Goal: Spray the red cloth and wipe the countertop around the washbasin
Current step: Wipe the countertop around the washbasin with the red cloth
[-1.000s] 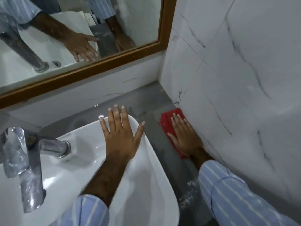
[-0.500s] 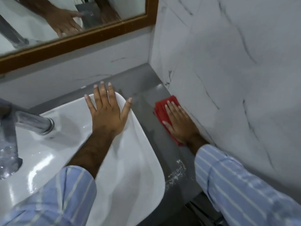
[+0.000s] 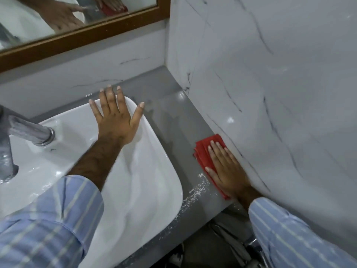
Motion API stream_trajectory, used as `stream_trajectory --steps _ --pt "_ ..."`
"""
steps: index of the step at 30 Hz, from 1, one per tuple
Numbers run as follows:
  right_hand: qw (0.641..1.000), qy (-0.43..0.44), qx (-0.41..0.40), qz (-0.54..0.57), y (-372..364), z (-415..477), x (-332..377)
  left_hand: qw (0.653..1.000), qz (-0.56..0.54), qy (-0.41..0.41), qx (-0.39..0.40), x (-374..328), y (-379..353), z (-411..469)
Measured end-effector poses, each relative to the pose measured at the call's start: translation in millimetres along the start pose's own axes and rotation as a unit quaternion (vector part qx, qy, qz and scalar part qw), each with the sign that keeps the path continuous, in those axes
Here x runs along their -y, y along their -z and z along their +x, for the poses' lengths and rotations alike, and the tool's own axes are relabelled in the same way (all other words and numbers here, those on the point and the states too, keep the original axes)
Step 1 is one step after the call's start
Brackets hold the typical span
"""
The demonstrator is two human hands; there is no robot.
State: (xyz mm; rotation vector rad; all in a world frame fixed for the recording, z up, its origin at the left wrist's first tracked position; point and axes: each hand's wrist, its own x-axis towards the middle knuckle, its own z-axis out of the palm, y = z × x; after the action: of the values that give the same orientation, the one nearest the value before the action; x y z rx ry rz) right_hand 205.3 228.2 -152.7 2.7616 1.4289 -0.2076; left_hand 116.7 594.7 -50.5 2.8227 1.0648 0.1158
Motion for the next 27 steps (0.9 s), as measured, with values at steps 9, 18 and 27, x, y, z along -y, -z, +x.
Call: stream_trajectory --steps 9,18,27 --pt "0.999 -0.029 -0.032 0.001 5.2 61.1 17.6 1.0 0.003 0.005 0.009 3.4 -3.9 3.1" --pt "0.996 -0.087 -0.028 0.001 -8.4 -41.3 20.0 0.998 -0.023 0.008 0.058 1.9 12.1 1.9" --pt "0.993 -0.104 -0.056 0.026 -8.6 10.8 61.4 0.954 -0.211 -0.07 0.2 1.6 34.5 -154.1"
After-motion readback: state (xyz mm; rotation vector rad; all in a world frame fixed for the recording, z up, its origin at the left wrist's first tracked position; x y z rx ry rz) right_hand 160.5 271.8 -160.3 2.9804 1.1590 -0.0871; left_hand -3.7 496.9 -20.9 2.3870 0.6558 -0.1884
